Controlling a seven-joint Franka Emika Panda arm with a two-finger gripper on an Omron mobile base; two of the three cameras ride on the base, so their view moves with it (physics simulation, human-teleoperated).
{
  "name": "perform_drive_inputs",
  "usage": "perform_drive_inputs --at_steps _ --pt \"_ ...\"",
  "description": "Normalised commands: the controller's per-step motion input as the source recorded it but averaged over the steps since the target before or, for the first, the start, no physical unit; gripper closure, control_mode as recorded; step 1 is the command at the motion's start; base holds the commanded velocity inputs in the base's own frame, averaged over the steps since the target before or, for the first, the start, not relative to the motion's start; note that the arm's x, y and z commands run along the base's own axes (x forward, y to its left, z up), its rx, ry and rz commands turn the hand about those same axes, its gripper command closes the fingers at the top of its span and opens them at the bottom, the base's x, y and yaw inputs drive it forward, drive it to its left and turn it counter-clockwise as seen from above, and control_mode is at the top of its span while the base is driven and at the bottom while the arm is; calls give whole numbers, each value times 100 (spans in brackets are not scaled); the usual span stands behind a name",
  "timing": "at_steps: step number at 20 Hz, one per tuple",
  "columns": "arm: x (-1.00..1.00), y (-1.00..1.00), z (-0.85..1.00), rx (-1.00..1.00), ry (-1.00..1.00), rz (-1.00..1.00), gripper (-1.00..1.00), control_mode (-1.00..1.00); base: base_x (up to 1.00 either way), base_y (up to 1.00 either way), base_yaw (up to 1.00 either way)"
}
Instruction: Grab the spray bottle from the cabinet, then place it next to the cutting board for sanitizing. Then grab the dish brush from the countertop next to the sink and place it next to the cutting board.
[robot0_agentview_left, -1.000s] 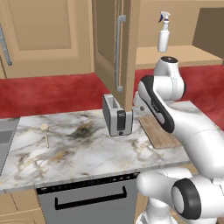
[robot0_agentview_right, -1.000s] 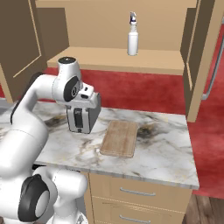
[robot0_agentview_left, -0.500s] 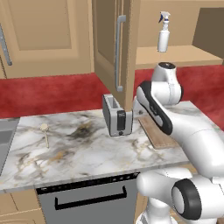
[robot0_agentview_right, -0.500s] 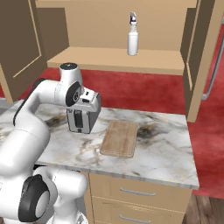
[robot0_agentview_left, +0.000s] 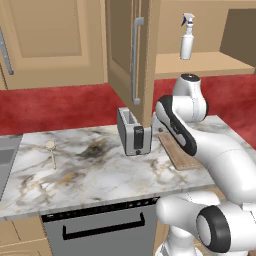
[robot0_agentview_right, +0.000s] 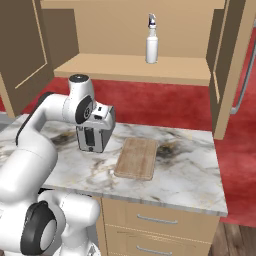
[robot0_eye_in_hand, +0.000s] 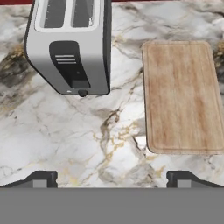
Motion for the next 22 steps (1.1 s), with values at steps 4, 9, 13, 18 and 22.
perform_drive_inputs --at_steps 4,9,13,18,22 --pt "22 0 0 0 0 0 -100 -100 0 0 0" --pt "4 0 0 0 0 0 -100 -100 0 0 0" --pt "0 0 0 0 0 0 -100 -100 0 0 0" --pt "0 0 0 0 0 0 -100 -100 0 0 0" --pt "0 0 0 0 0 0 -100 -100 0 0 0"
